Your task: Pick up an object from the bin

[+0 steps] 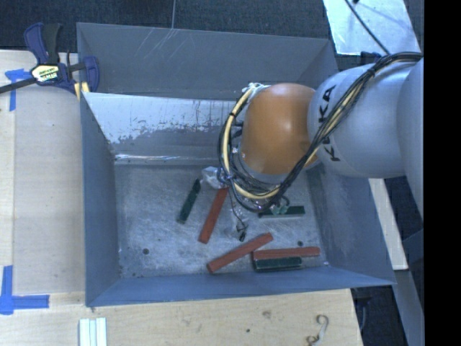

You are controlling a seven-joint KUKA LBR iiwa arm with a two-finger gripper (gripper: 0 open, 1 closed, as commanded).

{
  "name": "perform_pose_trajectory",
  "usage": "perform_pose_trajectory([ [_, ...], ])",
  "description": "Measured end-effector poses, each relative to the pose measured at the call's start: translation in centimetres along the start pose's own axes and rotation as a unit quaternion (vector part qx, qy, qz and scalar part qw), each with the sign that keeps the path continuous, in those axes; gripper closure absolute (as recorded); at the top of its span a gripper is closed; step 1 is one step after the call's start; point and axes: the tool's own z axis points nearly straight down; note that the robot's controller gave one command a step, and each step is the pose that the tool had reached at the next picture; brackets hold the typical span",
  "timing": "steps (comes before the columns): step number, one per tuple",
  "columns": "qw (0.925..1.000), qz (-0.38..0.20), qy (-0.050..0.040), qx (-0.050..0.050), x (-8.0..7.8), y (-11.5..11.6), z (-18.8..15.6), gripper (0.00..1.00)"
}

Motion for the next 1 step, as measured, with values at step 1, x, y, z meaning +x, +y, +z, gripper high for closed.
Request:
perform_pose_trajectory([
  [1,0.9991,-0.043,-0.0013,0.0,-0.77,0.85,-0.3,0.0],
])
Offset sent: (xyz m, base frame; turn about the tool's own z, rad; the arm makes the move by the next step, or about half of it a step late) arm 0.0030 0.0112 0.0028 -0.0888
